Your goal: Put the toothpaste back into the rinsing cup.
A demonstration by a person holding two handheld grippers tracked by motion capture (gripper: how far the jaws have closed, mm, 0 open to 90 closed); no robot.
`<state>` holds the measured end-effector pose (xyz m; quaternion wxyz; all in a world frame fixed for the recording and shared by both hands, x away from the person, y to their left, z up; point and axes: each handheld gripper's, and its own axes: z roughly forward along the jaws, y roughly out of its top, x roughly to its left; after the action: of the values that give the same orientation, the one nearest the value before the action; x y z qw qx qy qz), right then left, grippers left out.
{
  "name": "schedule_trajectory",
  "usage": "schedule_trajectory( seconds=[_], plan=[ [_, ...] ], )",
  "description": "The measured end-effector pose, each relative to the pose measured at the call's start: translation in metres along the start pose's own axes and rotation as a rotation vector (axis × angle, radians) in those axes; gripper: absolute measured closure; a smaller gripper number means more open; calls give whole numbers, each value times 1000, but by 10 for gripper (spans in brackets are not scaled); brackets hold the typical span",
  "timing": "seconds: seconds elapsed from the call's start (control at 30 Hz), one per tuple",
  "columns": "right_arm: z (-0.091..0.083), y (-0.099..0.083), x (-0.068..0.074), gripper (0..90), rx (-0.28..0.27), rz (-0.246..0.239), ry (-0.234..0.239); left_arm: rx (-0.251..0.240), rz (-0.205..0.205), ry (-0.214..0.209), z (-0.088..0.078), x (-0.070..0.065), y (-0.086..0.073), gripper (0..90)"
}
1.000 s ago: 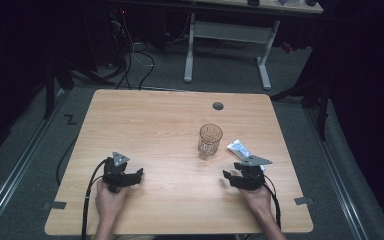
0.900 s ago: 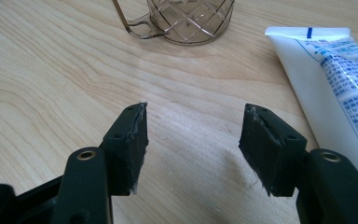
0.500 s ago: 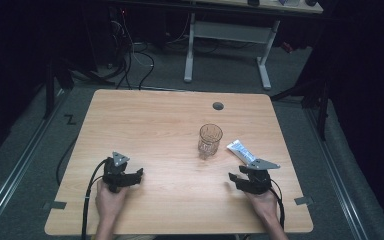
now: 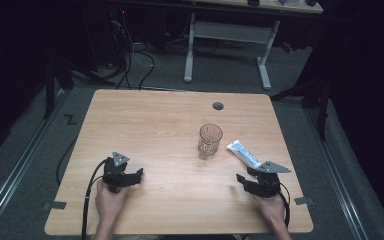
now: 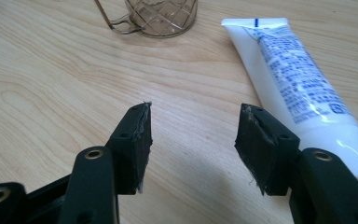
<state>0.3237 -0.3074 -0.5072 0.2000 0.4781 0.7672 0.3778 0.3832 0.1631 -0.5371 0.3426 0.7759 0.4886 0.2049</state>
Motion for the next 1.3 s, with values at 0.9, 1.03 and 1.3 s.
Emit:
schedule_trajectory(
  seconds=[0.9, 1.03, 1.3],
  plan=[
    [-11, 18, -56, 393, -64, 100, -56, -1, -2, 2, 0, 0, 0, 181],
    [-6, 26, -60, 362, -61, 111, -79, 0, -2, 1, 0, 0, 0, 181],
    [3, 42, -61, 345, -25, 84, -56, -1, -2, 2, 0, 0, 0, 181]
  ],
)
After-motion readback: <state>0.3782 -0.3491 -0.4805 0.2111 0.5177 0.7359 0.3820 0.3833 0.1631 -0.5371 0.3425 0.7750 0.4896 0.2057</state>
